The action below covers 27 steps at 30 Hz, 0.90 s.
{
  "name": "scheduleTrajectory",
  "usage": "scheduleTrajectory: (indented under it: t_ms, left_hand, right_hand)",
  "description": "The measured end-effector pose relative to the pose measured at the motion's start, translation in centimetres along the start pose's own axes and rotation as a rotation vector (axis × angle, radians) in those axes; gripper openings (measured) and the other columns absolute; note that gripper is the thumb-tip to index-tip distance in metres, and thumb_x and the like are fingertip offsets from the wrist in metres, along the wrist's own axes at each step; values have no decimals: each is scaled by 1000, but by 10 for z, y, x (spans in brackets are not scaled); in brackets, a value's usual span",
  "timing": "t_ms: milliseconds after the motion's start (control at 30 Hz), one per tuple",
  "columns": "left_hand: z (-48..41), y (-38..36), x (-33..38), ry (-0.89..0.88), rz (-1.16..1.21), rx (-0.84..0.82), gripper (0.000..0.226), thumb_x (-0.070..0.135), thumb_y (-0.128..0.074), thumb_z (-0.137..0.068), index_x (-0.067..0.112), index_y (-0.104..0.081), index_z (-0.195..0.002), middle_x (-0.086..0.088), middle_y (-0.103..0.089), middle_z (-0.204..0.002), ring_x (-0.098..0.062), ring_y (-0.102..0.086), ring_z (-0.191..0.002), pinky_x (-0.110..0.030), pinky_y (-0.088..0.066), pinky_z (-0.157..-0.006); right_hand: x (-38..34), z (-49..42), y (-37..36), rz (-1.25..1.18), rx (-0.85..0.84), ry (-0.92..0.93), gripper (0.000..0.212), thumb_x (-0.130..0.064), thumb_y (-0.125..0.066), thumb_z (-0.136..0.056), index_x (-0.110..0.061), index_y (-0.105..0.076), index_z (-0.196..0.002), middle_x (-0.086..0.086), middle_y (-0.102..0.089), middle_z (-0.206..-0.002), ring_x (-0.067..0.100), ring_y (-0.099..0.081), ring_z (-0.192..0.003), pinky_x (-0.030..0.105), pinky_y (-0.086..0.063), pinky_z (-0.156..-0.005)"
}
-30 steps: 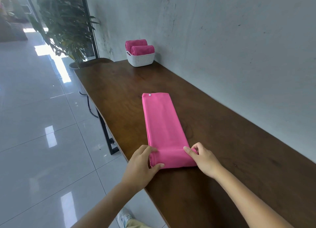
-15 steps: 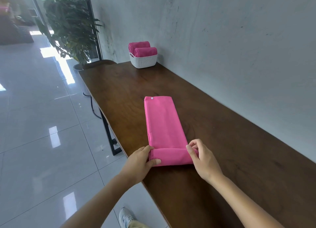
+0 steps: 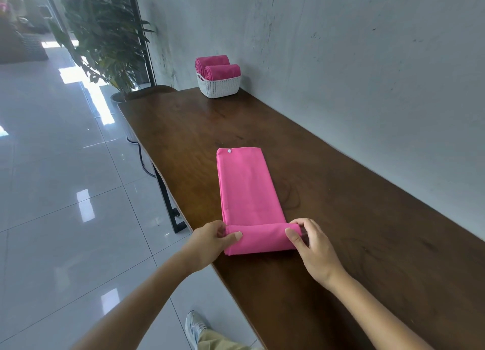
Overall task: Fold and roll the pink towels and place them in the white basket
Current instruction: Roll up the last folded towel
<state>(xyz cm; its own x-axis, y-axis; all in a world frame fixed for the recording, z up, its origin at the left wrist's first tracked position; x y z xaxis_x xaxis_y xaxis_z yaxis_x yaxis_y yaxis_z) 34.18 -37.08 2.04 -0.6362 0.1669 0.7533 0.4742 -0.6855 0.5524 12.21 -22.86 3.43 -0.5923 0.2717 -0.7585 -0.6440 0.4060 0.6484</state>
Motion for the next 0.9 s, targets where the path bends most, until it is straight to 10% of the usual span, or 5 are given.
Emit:
scheduleTrajectory:
  t_ms: [267,500,900]
  left_hand:
    - [13,15,25,-325,-165,460,9,37,-58,-100,33,-62,-107,18,-56,-108,-8,-54,-103,-35,-55,-91]
    - [12,2,11,-348,-339,290,71,63,-64,-88,36,-37,-148,19,-42,-139,-7,-39,-125,-29,-44,-106]
    - [5,11,12,-297,-285,173,48,52,-58,-96,30,-50,-138,11,-59,-120,-10,-52,-108,-24,-49,-92]
  right_hand:
    - [0,-35,-8,128,-152,-159,72,-81,-34,-87,-23,-61,-117,-7,-63,-112,9,-60,-98,25,-48,-74]
    - [4,-53,-12,212,-192,-236,69,-80,-32,-90,-21,-58,-115,0,-66,-108,17,-62,-94,30,-45,-67]
    - [-13,-22,-11,246,63,145,43,-61,-29,-100,-30,-52,-118,-11,-56,-115,2,-55,-98,9,-41,-66]
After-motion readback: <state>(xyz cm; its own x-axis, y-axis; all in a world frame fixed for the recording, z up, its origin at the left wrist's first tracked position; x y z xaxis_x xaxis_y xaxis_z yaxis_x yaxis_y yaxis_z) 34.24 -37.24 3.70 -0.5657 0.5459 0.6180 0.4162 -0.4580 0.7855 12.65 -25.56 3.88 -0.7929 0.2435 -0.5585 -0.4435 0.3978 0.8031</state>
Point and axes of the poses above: each hand's wrist, its own z-axis away from the middle knuckle, its own y-axis out of the back of the hand, x = y × z, the point moved 7 cm from there along -z, towards the middle knuckle
